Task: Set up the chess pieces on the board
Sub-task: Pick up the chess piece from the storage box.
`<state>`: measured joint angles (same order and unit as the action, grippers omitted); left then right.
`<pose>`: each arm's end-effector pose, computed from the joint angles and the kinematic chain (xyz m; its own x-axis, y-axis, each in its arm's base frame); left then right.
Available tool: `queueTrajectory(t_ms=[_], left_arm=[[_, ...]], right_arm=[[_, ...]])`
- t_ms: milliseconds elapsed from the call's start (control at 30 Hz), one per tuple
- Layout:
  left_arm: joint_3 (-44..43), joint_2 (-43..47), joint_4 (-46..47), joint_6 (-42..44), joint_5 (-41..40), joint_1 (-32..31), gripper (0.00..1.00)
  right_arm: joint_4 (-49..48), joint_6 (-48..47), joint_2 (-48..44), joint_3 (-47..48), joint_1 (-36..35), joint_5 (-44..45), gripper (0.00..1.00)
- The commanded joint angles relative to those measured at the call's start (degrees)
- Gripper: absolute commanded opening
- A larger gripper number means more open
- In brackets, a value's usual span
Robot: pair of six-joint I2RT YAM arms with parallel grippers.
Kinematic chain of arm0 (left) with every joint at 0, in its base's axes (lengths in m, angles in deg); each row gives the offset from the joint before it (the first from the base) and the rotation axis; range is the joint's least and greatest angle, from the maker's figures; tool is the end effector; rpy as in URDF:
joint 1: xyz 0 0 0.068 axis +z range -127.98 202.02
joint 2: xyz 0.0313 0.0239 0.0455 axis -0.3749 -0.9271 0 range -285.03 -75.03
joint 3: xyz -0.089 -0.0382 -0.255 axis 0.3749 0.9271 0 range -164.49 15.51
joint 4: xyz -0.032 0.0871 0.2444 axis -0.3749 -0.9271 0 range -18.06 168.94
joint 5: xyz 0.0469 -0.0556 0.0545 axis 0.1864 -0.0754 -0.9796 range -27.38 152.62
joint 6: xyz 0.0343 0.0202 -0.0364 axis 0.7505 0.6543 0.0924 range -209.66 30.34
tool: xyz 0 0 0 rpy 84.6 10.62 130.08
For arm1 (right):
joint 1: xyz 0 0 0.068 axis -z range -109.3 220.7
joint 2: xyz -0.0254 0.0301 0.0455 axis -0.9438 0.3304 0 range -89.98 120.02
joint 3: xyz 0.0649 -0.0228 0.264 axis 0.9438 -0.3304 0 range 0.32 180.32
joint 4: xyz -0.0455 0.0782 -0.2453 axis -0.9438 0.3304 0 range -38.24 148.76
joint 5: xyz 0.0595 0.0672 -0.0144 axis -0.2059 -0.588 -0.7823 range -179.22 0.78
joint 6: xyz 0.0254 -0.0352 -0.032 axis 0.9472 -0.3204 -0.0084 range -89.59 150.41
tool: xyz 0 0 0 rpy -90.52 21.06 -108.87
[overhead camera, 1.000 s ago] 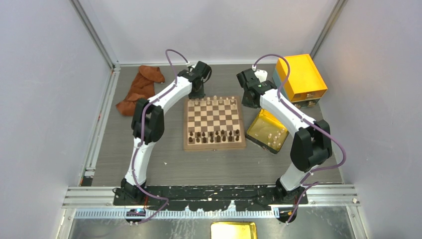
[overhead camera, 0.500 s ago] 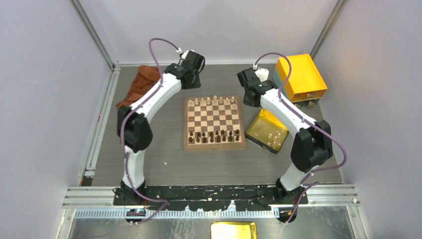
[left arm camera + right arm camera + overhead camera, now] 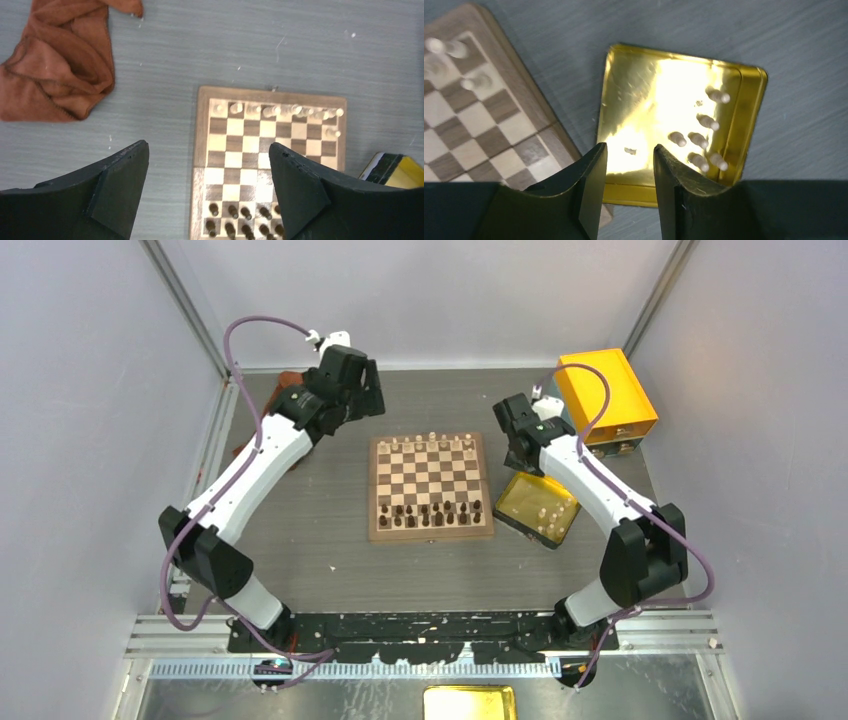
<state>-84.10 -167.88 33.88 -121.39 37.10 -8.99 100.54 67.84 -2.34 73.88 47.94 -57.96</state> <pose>0.3101 -0.1686 0.3997 -0.5439 -0.2268 -0.8079 -0.1305 0.9739 -0.1855 0.2921 0.1025 0.2830 -0.7198 0.2613 -0.6431 0.4094 0.9080 -0.0893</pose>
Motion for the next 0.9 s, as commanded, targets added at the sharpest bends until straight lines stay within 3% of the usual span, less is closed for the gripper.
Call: queueTrajectory(t_ms=[0,300,867], left_arm=[[3.9,5.6,0.9,0.7,-1.1,0.0,0.92],[7.6,9.0,0.1,0.5,-3.5,0.0,1.0],[13.7,12.5,3.2,-0.1,-6.6,0.0,1.0]], right_arm=[[0.9,6.4,-5.8,-6.0,2.3,-0.7,0.45],[1.5,11.1,-8.1,-11.9,5.4,-1.6,0.45],[-4.6,11.4,-7.7,-18.5,9.7,-5.6,0.4]])
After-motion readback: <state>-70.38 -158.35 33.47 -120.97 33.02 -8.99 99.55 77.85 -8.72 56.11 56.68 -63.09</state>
